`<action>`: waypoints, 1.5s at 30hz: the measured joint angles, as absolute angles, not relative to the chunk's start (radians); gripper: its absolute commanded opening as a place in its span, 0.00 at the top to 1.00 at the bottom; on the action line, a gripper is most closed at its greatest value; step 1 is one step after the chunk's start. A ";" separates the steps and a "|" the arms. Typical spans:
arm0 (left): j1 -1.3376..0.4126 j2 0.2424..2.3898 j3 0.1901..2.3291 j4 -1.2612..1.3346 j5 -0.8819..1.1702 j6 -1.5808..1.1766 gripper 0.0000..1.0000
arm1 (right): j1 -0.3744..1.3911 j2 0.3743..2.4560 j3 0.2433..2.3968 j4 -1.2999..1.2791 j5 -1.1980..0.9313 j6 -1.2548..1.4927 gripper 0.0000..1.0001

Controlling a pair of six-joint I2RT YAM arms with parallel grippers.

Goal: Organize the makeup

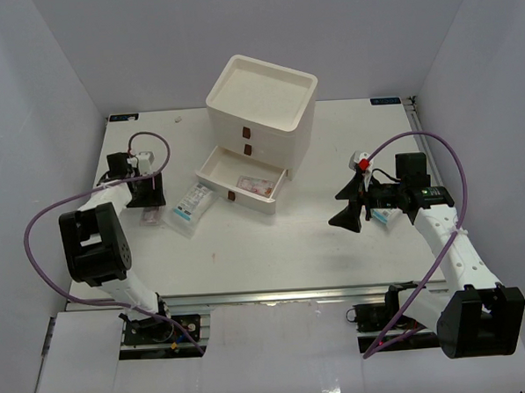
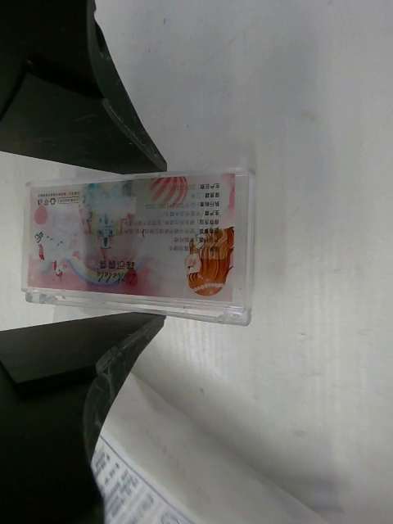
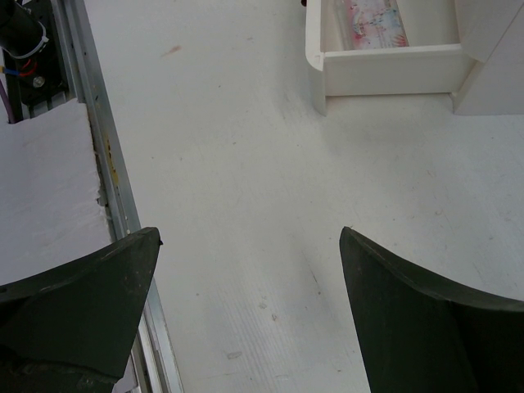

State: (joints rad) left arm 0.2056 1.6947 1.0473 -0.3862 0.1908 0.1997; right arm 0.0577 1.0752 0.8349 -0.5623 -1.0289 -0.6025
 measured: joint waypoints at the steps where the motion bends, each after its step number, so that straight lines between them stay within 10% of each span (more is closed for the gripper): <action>1: 0.205 1.684 1.059 -0.388 0.189 0.181 0.98 | 0.057 1.075 0.835 -0.562 -1.028 -0.603 0.03; 17: -0.039 1.270 0.942 -0.076 0.354 -0.650 0.93 | 0.040 1.094 0.835 -0.567 -1.018 -0.606 0.03; 30: -0.306 1.422 0.857 0.166 0.059 -1.148 0.80 | 0.019 1.108 0.833 -0.566 -1.022 -0.610 0.04; 45: -0.357 1.626 0.938 0.219 -0.083 -1.212 0.08 | -0.024 1.119 0.820 -0.567 -1.047 -0.630 0.04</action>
State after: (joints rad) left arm -0.3573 1.6257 0.9377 0.2187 -0.0831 -1.2116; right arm -0.0242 1.1191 0.8200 -0.5667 -1.0466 -0.6304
